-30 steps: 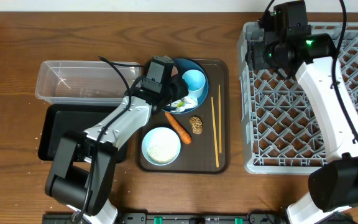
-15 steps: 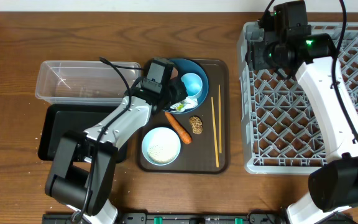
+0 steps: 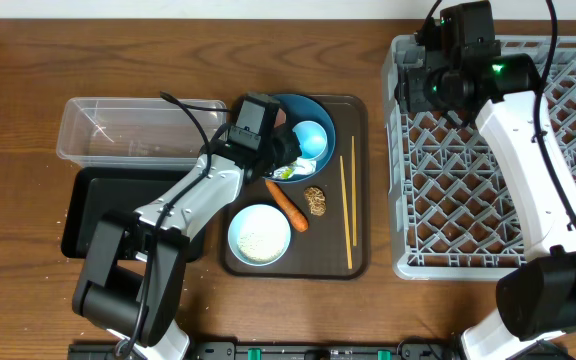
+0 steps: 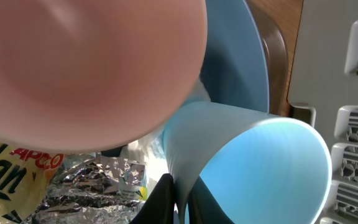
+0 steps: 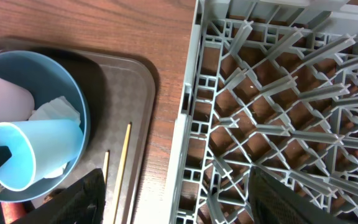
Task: Sort waste into correct bins and load items into the dishwasher rack
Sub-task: 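Reach the left gripper over the plate and grasp the blue cup, then lift the blue cup with the left gripper toward the right gripper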
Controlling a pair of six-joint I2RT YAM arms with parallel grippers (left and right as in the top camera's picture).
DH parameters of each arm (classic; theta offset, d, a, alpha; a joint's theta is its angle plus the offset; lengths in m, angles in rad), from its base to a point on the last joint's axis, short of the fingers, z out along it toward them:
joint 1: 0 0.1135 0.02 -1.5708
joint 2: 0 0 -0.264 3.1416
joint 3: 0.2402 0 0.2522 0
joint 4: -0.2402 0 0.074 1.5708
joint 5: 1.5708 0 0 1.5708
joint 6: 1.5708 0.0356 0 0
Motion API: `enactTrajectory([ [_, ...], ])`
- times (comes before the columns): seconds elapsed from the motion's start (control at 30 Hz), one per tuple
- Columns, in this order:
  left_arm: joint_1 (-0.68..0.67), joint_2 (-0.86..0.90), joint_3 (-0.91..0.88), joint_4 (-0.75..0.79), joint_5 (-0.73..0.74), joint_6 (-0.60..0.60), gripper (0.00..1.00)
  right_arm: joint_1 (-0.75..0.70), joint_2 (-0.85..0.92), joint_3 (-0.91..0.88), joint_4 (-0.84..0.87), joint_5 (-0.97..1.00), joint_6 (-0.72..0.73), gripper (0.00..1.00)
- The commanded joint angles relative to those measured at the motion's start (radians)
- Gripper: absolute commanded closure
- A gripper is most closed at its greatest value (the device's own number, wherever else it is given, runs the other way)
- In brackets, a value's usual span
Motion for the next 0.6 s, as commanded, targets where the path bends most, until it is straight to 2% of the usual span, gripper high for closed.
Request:
enactTrajectory([
  [0.0,-0.002,-0.003,0.020,0.000,-0.009,0.021,0.91,-0.008,0.006,0.002,-0.001,0.002,0.013,0.32],
  [0.43,0.050,-0.122,0.020,0.001,-0.009,0.130,0.94,-0.039,0.006,0.002,0.022,-0.013,0.023,0.30],
  [0.57,0.077,-0.209,0.020,0.005,0.011,0.143,0.94,-0.113,0.006,0.002,0.056,-0.157,0.022,0.28],
])
